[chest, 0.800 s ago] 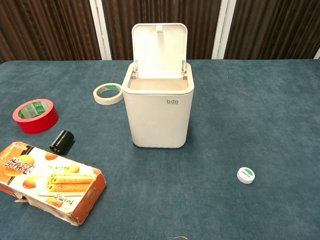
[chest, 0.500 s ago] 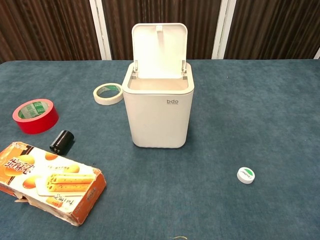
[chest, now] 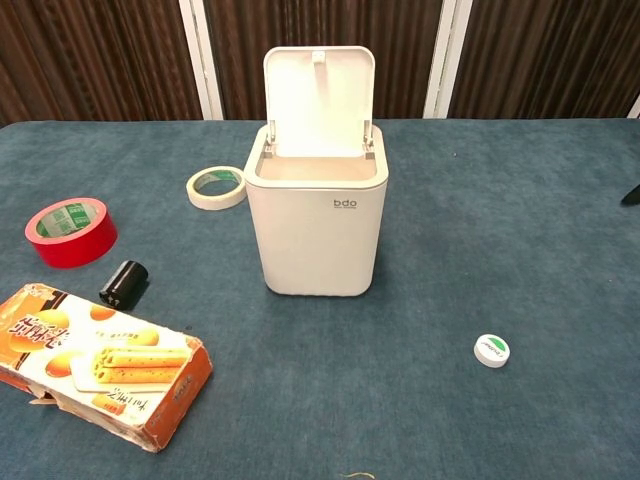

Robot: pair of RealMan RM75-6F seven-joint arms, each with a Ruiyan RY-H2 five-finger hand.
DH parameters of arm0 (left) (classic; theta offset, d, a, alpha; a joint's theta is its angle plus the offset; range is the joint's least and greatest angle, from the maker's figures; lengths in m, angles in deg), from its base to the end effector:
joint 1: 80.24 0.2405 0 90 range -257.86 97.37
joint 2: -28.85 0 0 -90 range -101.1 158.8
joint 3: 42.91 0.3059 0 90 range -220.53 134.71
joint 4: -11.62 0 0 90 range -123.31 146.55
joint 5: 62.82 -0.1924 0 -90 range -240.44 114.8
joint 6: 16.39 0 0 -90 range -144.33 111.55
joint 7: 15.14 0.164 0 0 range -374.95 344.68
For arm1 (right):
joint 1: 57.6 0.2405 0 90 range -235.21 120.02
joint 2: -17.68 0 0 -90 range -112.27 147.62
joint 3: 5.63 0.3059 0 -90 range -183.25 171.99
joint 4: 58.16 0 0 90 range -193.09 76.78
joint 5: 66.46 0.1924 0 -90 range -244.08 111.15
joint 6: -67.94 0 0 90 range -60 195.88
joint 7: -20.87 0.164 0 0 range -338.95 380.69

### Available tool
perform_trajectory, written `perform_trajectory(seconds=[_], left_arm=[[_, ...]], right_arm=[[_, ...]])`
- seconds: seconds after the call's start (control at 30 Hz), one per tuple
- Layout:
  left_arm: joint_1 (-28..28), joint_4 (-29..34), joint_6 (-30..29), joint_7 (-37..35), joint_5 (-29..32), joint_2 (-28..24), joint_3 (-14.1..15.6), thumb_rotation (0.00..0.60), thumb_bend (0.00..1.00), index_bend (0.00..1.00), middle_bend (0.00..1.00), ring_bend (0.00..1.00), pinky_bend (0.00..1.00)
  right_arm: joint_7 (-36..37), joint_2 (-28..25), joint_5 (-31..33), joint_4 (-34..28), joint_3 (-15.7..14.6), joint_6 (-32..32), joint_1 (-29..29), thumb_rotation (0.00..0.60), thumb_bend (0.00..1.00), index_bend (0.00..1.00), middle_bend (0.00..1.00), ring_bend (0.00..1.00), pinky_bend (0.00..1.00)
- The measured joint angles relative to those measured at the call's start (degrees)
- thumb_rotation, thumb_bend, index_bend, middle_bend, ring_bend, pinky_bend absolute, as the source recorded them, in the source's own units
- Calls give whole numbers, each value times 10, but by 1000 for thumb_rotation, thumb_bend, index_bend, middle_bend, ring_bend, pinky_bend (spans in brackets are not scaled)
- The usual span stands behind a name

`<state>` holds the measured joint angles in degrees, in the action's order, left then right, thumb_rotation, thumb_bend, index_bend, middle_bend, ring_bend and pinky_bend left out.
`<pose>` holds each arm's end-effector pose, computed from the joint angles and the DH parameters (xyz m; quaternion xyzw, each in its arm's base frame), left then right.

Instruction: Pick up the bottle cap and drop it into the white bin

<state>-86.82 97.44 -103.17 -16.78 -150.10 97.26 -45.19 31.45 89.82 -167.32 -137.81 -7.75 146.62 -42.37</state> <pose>-0.3545 0.2134 0.1811 -0.6026 -0.3653 -0.4049 0.5827 -0.3200 -0.2420 0.1167 0.7192 -0.3602 0.4229 0.4173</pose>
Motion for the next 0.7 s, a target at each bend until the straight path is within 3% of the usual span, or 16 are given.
perform_trajectory(seconds=[0.17,0.5,0.7], left_arm=[[0,4,6,-7,6,-6,-1,600,412,4,0,33,231],[0,-4,1,-11,-6,-4,0,600,413,30,22,68,257],[1,-3,6,-18,3,-7,-3,600,412,38,26,68,258]], right_arm=[[-16,9,-21,6,-6,-23,25,600,92,482,731,745,991],[-92,20,-3,-37,-12,-182,102,600,92,502,746,757,1000],[-109,44,14,-37,-12,-221,133,600,114,522,748,757,1000]])
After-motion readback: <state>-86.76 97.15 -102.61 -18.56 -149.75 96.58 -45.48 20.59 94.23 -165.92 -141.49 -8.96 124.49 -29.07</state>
